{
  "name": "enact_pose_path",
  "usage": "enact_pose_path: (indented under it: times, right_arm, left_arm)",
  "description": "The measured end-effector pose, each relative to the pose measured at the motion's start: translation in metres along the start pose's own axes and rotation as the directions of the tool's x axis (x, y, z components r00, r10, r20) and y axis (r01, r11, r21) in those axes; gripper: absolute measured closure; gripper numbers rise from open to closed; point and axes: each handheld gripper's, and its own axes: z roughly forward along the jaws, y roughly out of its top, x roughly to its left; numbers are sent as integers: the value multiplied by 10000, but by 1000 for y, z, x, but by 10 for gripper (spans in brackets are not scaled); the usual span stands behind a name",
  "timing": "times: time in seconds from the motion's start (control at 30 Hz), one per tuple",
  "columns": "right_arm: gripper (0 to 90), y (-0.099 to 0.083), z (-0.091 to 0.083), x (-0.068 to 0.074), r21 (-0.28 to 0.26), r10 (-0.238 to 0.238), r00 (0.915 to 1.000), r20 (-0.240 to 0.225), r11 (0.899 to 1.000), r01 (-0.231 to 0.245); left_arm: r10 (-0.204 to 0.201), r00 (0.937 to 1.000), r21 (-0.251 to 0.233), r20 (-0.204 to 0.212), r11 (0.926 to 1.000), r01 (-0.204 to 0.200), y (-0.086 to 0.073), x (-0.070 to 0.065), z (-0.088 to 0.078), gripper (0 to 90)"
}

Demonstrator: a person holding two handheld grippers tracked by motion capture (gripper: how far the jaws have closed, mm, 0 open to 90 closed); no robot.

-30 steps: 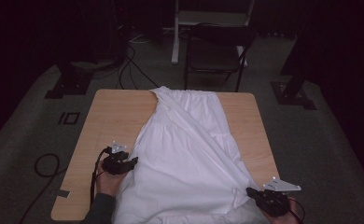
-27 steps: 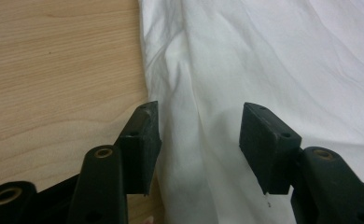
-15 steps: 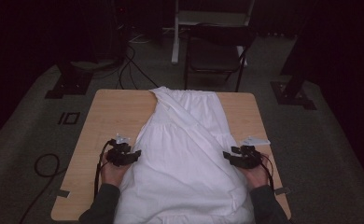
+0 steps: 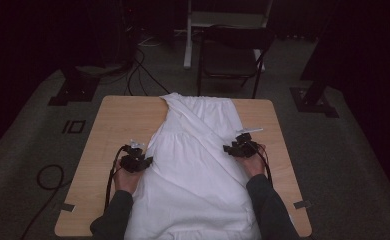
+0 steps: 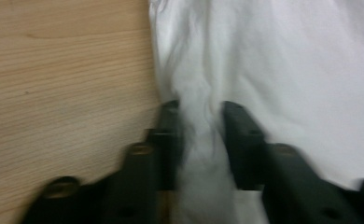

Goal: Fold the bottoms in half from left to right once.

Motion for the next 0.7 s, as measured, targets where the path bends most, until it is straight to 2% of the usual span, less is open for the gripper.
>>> enact_pose_path:
  times: [0.03,0.07,0.13,0.2,0.27,0.3,0.4,0.47,0.5,0.57,0.6,0.63,0.7]
  right_arm:
    - [553,1,4,0,173,22,10000,17,9998,-23]
    - [659,2,7,0,343,17,10000,19,9994,-18]
    - [874,4,7,0,420,29,10000,-18,9991,-29]
    - [899,7,-5,2,4,114,9999,-115,9999,-114]
    - [900,10,-25,8,-682,-207,9997,-139,9975,197]
    - [900,12,-36,11,-1050,-382,9992,-116,9938,368]
    - [900,14,-73,12,-2189,-487,9987,116,9745,501]
    - [900,11,-93,6,-2891,-122,9996,246,9571,188]
    - [900,9,-99,1,-3054,64,9997,233,9522,10]
    - [900,6,-102,-4,-3000,161,9990,407,9539,-32]
    - [900,-3,-96,-14,-2300,149,9971,745,9732,26]
    - [900,-3,-96,-14,-2300,149,9971,745,9732,26]
    - [900,-10,-89,-21,-1940,270,9947,988,9810,-73]
  left_arm:
    - [-39,9999,-31,109,10000,39,0,0,0,793]
    - [-14,10000,-64,65,10000,15,0,-1,-1,840]
    - [-36,10000,-249,81,9997,38,-1,-4,-5,858]
    - [-166,9993,-707,321,9973,188,-2,-8,-16,862]
    - [-285,9982,-1189,524,9923,346,-2,-12,-30,862]
    - [-229,9983,-1335,542,9906,299,-3,-15,-36,863]
    - [-20,9982,-1568,598,9876,114,-6,-25,-48,861]
    - [70,9985,-1552,551,9879,16,-12,-30,-50,854]
    - [114,9988,-1461,472,9893,-44,-15,-30,-48,851]
    - [77,9989,-1300,456,9915,-17,-18,-30,-46,843]
    - [-53,9988,-1171,491,9931,111,-23,-28,-42,844]
    - [-164,9986,-1113,499,9935,218,-24,-27,-41,844]
    - [-287,9983,-1025,501,9942,338,-27,-24,-39,852]
